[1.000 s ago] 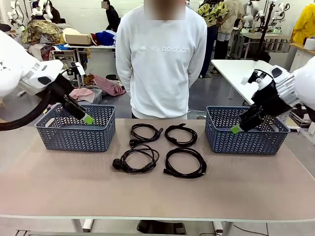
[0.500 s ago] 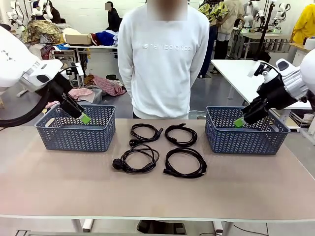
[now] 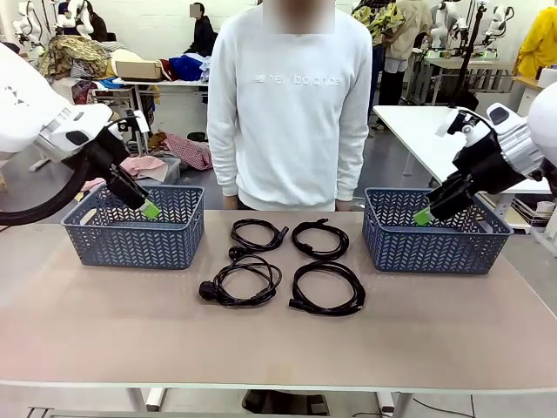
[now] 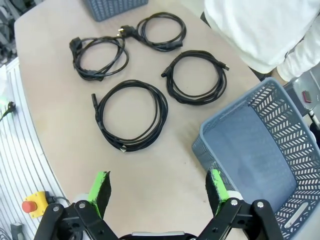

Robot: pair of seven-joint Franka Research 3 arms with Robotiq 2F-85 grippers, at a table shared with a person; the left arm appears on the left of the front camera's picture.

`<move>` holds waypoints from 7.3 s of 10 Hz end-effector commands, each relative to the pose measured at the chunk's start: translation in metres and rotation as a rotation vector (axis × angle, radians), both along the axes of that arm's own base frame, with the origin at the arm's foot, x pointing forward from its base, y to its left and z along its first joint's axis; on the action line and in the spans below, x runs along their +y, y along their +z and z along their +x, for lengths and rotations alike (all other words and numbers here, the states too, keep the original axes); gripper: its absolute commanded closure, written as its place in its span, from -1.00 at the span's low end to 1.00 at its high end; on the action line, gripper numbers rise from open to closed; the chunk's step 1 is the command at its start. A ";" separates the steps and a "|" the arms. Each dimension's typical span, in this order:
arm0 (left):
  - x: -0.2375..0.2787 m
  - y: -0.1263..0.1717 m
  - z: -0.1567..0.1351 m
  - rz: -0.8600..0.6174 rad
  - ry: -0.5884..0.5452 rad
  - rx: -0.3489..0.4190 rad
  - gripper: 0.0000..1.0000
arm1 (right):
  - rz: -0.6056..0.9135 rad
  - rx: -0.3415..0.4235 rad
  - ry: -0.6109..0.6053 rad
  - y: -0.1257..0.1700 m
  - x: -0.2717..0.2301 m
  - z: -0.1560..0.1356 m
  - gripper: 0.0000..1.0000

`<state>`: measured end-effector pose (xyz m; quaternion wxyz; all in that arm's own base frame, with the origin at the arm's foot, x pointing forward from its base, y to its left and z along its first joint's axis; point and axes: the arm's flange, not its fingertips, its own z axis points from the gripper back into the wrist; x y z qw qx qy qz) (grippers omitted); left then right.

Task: Organize the cables according to human instructions.
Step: Pick up a bundle of cables and place it in the basket indicated by the human.

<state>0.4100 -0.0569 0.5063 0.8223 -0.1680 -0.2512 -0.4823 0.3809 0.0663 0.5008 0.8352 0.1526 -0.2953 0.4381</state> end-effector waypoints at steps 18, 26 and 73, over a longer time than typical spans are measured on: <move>0.002 -0.002 -0.001 -0.026 -0.020 -0.005 -1.00 | -0.056 -0.006 0.028 0.001 0.014 -0.002 -1.00; 0.002 -0.002 -0.001 -0.026 -0.020 -0.005 -1.00 | -0.329 0.144 0.376 -0.073 0.121 0.001 -1.00; 0.002 -0.002 -0.001 -0.026 -0.020 -0.005 -1.00 | -0.561 0.345 0.425 -0.172 0.234 0.006 1.00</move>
